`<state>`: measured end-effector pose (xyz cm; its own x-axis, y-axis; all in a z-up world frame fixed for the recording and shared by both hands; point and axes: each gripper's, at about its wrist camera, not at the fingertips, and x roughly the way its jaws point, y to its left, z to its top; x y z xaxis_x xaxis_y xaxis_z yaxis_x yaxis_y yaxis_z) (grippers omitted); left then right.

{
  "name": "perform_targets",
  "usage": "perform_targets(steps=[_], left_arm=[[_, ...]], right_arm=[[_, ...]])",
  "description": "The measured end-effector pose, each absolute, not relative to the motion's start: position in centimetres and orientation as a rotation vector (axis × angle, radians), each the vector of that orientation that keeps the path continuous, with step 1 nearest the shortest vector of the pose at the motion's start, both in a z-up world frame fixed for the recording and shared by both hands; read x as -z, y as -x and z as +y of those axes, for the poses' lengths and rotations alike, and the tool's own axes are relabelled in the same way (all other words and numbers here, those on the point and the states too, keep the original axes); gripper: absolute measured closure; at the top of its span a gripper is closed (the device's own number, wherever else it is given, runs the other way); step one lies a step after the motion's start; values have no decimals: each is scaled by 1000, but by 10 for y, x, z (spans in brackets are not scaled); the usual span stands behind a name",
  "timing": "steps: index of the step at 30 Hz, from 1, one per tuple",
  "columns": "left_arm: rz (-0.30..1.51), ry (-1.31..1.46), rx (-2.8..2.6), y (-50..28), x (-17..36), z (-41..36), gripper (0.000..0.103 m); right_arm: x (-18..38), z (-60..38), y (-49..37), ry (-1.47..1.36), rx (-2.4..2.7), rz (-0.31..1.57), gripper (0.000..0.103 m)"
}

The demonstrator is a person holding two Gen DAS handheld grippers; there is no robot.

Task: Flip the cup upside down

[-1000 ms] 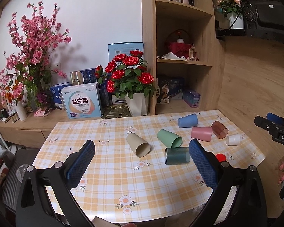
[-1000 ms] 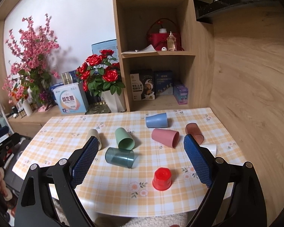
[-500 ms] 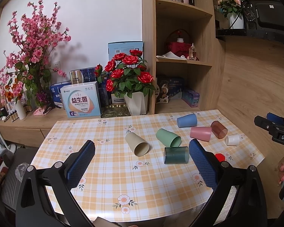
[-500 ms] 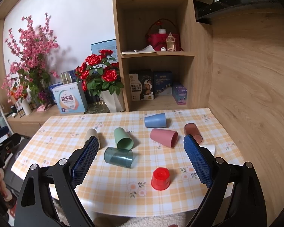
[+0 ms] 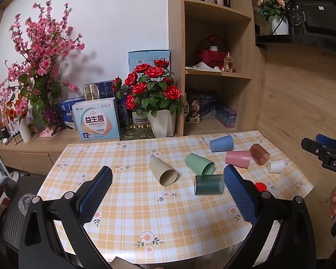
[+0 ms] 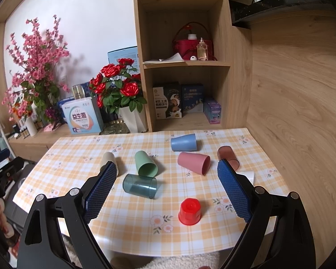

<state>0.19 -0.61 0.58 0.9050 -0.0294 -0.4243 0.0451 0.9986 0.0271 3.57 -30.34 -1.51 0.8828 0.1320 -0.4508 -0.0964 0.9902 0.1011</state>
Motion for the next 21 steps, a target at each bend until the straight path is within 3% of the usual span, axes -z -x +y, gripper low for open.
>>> perform_targets(steps=[21], left_arm=[[438, -27, 27, -5, -8, -2, 6]], right_arm=[[15, -302, -36, -72, -118, 477, 15]])
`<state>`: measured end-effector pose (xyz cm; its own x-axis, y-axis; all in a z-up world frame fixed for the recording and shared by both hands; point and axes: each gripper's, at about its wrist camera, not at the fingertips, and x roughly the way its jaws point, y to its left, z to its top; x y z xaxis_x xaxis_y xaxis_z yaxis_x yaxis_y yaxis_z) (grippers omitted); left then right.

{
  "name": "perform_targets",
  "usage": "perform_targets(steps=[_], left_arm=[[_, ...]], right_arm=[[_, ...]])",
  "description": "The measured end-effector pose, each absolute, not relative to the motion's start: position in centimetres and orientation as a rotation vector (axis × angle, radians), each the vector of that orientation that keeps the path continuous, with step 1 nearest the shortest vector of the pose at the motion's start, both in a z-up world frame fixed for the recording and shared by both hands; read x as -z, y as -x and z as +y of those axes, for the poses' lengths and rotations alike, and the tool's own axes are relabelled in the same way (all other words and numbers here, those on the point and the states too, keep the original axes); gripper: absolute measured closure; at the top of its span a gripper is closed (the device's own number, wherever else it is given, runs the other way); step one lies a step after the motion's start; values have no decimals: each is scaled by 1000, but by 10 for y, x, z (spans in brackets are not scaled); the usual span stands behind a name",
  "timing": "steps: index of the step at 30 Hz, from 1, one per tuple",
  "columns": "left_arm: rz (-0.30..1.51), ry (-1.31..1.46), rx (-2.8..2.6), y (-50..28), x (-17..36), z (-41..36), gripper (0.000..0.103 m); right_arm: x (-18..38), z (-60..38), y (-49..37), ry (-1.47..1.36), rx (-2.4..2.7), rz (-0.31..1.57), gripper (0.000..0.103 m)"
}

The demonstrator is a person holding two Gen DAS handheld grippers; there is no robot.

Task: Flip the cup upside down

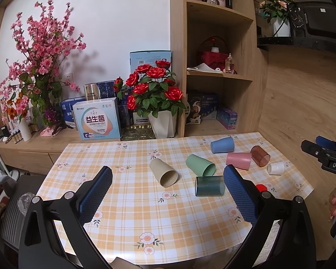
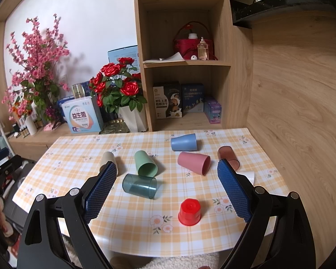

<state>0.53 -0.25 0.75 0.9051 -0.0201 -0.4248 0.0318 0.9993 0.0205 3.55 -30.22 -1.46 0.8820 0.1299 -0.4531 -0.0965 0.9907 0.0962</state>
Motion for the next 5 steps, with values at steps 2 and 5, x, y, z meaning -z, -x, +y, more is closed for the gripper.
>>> perform_targets(steps=[2, 5], left_arm=[[441, -23, 12, -8, -7, -3, 6], [437, -30, -1, -8, -6, -4, 6]], right_arm=[[15, -302, -35, -68, -119, 474, 15], [17, -303, -36, -70, -120, 476, 15]])
